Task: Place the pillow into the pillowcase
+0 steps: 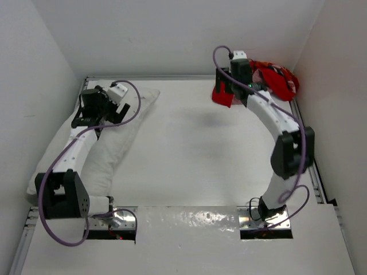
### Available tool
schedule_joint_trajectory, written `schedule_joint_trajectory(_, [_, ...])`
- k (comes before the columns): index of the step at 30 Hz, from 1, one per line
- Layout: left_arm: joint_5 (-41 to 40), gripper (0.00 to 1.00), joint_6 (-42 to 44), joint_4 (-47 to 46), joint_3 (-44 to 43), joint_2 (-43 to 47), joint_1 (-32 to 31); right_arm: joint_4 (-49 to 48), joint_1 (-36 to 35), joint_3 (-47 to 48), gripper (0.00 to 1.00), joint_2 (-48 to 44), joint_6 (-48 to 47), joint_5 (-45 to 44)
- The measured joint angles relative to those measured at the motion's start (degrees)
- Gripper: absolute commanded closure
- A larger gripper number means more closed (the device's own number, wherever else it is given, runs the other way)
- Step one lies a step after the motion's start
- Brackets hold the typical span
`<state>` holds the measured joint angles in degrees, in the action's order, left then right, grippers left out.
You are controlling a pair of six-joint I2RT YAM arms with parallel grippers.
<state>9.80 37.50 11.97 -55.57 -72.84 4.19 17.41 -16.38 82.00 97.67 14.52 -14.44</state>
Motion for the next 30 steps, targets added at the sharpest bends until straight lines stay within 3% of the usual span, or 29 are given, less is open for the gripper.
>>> schedule_joint_trajectory(7, [-5.86,0.01,6.38,3.52,-1.86,-10.25,-2.32,8.37,3.28,39.21,0.01,33.22,4.46,-5.7])
schedule_joint_trajectory(10, [-5.66,0.22,7.39,4.46,-1.86,-10.84,-2.34,7.69,3.89,43.3,0.01,41.86,5.01,-6.75])
schedule_joint_trajectory(11, [-5.33,0.37,7.61,4.63,-1.86,-10.84,-2.34,6.8,3.93,41.72,0.04,43.15,5.09,-6.97])
schedule_joint_trajectory(13, [-4.42,0.56,8.2,5.33,-1.86,-10.91,-2.34,5.88,3.89,38.07,0.37,44.68,5.14,-7.32])
schedule_joint_trajectory(14, [-3.67,0.76,8.87,5.97,-1.88,-10.93,-2.34,5.92,3.85,36.54,0.55,45.27,5.29,-7.56])
schedule_joint_trajectory(15, [-2.36,0.87,10.27,6.75,-1.9,-10.93,-2.34,6.38,3.82,35.93,0.83,45.77,5.22,-7.67])
schedule_joint_trajectory(16, [-1.07,0.96,11.91,7.93,-2.16,-10.93,-2.34,6.34,3.8,35.54,0.93,46.01,5.42,-7.52])
schedule_joint_trajectory(17, [0.63,0.99,14.45,9.86,-2.62,-10.93,-2.34,6.49,3.74,35.43,1.0,45.88,5.62,-6.99])
schedule_joint_trajectory(19, [4.15,1.0,22.8,14.34,-3.48,-10.58,-2.27,5.97,3.45,33.35,1.0,44.15,5.03,-4.66])
schedule_joint_trajectory(24, [10.64,0.97,52.39,33.53,-3.87,-6.62,-2.23,5.18,-1.03,14.8,1.0,30.25,-2.51,3.91])
schedule_joint_trajectory(26, [12.63,0.68,58.34,39.54,-4.28,-6.12,-2.16,5.22,-7.37,8.74,0.95,23.63,-6.43,6.62])
schedule_joint_trajectory(27, [13.64,0.49,59.82,41.7,-4.68,-6.29,-2.16,5.27,-11.45,6.49,0.73,20.46,-7.74,7.69])
schedule_joint_trajectory(28, [14.86,0.01,60.63,43.71,-5.29,-6.64,-2.1,5.01,-15.54,4.81,0.46,17.55,-8.04,8.98])
schedule_joint_trajectory(29, [15.85,0.0,60.06,45.05,-6.12,-7.04,-1.95,4.72,-19.85,3.5,0.08,14.53,-8.09,11.1])
schedule_joint_trajectory(30, [17.2,0.0,58.66,46.31,-7.08,-7.48,-1.92,4.55,-23.39,2.73,0.01,12.0,-8.13,14.25])
